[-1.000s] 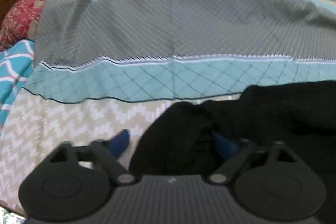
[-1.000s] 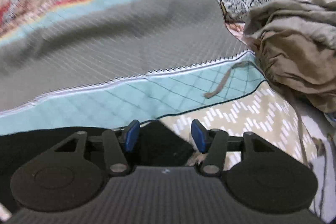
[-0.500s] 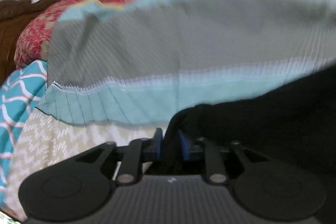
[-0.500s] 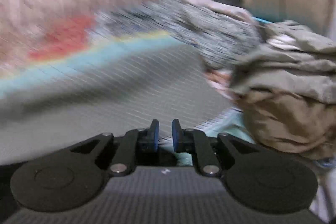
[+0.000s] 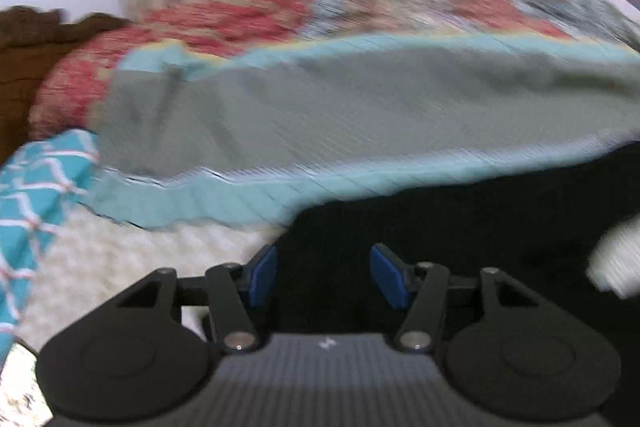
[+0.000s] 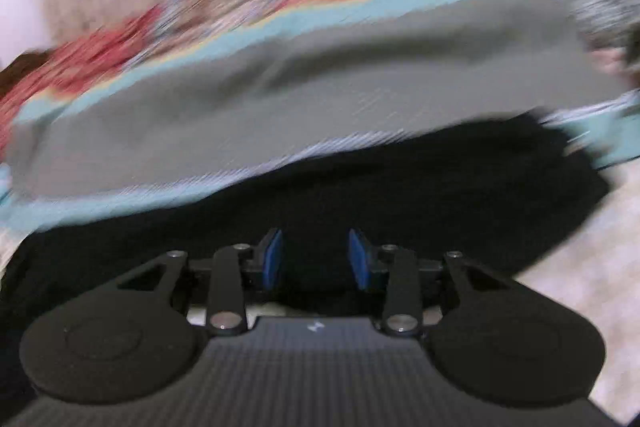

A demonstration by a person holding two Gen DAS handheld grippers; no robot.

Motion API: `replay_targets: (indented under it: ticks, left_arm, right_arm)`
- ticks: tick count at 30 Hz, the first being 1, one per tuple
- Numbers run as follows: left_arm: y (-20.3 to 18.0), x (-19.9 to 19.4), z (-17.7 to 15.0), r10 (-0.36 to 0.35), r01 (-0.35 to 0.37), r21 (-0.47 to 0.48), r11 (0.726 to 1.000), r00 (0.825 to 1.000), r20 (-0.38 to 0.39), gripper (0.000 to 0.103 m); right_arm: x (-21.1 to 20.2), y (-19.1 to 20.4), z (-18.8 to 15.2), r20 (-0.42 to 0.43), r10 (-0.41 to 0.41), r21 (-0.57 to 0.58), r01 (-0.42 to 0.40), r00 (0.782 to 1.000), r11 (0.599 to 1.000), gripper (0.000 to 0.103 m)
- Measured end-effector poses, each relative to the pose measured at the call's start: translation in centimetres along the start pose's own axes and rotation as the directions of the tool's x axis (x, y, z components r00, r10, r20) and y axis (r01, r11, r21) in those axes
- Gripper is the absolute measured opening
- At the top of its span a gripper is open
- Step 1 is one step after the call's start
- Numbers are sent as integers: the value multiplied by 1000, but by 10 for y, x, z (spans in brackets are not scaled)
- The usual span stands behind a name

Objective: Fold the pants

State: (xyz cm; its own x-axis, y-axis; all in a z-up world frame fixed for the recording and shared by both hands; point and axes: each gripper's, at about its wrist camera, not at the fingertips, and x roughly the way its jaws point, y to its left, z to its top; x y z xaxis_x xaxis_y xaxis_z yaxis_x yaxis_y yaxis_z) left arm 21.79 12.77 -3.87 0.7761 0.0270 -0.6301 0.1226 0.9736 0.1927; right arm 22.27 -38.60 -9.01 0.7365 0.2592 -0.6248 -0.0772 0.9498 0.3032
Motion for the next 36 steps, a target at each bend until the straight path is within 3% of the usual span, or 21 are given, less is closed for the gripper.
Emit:
replay_targets:
  ticks: [2,4,6,7,8,9,13,16,19,20,22,25,29,31,33,36]
  left_arm:
    - [-17,2,-25,-21,28,95,995,997,-71,56]
    - [-18,16,-50,-6,31,137,990,983,-181,59]
    - [-2,10,-56,-26,36,68,997,989,-142,64]
    - [6,7,-50,-33,39,32,999,985,-168,63]
    - [13,1,-45,-39,38,-13,999,985,-167,62]
    - [22,-8,-42,-44,38,-47,998,989,-142,61]
    - [51,-37,-37,12,-19,-111,994,998,-70,64]
    - [70,-38,-36,32,-42,-147,988,997,-75,64]
    - [77,-32,-23,85,-93,-119,989,994,-71,66]
    - [82,-27,-14,97,-103,-111,988,994,-55,68]
    - [84,-16,4,119,-122,-94,988,992,-36,91]
    - [77,6,19,125,-125,-19,992,992,-8,93]
    - [64,45,28,84,-83,63,995,996,-17,95]
    - [60,66,31,46,-43,78,996,998,-35,99]
    - [56,87,32,15,-10,89,996,998,-56,101]
    - [46,114,29,18,-8,114,993,996,-82,103]
  right_arm:
    - [19,6,-7,-56,-23,-49,20,998,999,37]
    - [33,-9,-8,-28,-139,-100,135,990,986,21]
    - [26,-34,2,-16,-217,68,217,976,974,21]
    - [15,-43,8,-17,-205,166,205,979,965,25]
    - [4,-43,11,-5,-190,193,187,982,963,31]
    - [-9,-39,12,19,-175,160,170,984,972,38]
    - [-54,-27,-3,70,-162,-5,163,984,987,41]
    - [-70,-39,-21,53,-177,1,177,983,984,41]
    - [-65,-46,-24,24,-217,23,217,976,976,41]
    - [-70,-39,-22,26,-227,46,226,974,973,41]
    - [-70,-46,-7,44,-232,89,227,972,970,41]
    - [-77,-45,9,78,-292,149,279,953,949,41]
    - [-71,-79,47,104,-348,268,311,932,912,42]
    - [-59,-99,68,100,-374,322,325,922,889,43]
    - [-44,-112,82,87,-388,357,334,918,872,52]
    - [-10,-130,98,43,-402,405,352,915,844,54]
